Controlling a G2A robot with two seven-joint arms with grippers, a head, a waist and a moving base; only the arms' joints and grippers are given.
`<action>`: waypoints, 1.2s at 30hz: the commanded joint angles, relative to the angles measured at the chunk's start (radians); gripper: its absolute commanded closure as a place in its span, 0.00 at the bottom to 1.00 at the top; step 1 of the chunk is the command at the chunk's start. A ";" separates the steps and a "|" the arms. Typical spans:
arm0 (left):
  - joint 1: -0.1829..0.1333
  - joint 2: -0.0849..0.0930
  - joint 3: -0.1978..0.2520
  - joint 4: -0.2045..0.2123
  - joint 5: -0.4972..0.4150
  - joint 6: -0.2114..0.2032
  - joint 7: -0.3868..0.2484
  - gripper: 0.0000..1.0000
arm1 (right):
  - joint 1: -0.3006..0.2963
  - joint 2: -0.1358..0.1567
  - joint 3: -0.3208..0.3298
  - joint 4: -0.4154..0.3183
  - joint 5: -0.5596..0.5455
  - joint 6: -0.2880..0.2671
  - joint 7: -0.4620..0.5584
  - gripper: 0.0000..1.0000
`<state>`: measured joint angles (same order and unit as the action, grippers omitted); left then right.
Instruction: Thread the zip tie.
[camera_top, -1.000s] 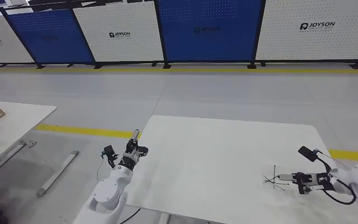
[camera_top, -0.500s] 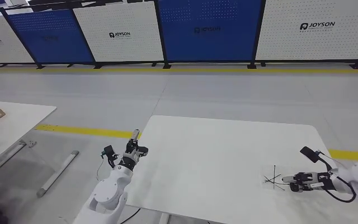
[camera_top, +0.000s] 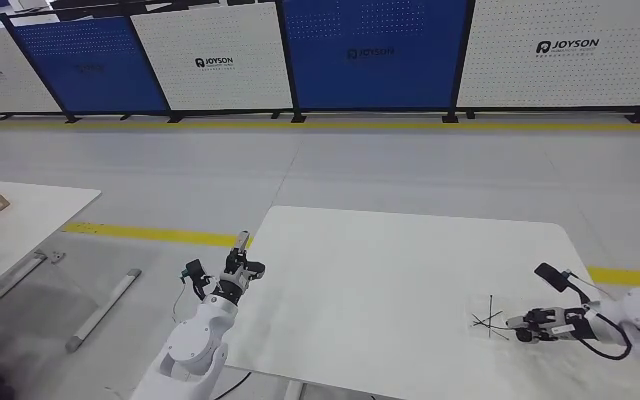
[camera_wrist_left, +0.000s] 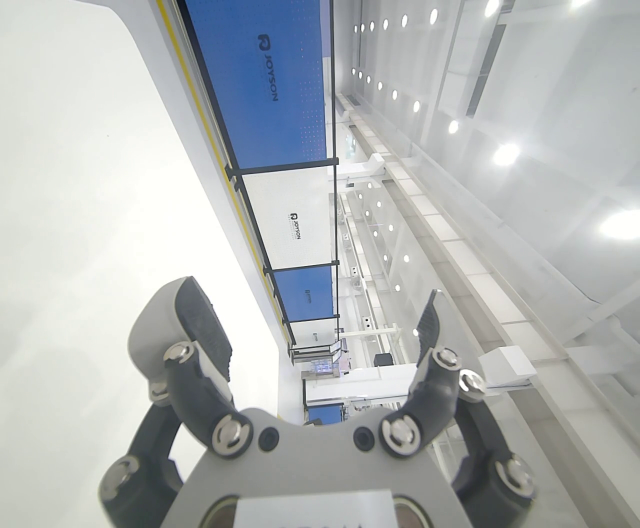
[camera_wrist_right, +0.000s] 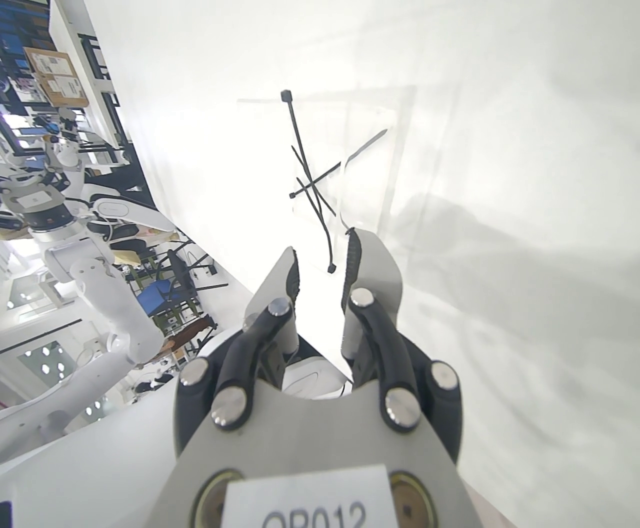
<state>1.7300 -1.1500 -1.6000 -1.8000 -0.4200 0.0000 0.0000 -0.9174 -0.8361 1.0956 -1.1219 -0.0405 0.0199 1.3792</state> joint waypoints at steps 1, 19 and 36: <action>0.000 0.000 0.000 0.000 0.000 0.000 0.000 0.00 | -0.001 0.001 0.001 -0.002 0.000 0.004 0.000 0.81; 0.000 0.000 0.000 0.000 0.000 0.000 0.000 0.00 | -0.003 0.005 0.003 -0.009 -0.007 0.022 -0.001 1.00; 0.000 0.000 0.000 0.000 0.000 0.000 0.000 0.00 | -0.143 0.062 0.216 -0.092 0.115 -0.105 -0.019 1.00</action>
<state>1.7300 -1.1500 -1.6000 -1.8000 -0.4200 0.0000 0.0000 -1.0381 -0.7810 1.2768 -1.2050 0.0506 -0.0570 1.3543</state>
